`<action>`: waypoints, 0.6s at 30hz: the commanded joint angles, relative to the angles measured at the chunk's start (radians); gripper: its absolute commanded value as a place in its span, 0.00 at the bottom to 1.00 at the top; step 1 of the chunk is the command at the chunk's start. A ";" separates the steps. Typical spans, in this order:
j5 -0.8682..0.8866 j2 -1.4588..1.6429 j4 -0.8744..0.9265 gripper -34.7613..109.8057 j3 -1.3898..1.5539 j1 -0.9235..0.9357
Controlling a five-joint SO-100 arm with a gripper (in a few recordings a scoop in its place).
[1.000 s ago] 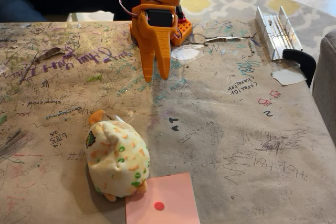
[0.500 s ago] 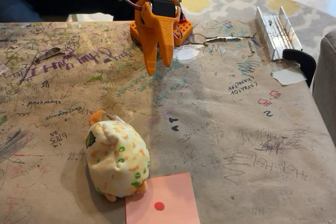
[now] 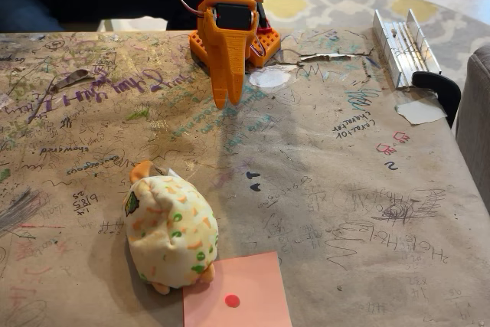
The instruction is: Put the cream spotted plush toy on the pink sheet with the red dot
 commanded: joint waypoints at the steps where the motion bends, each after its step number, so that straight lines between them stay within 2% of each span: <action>1: 0.006 0.005 0.018 0.43 -0.048 -0.014; 6: 0.055 0.006 0.017 0.42 -0.051 -0.054; 18: 0.104 0.006 0.014 0.38 -0.054 0.003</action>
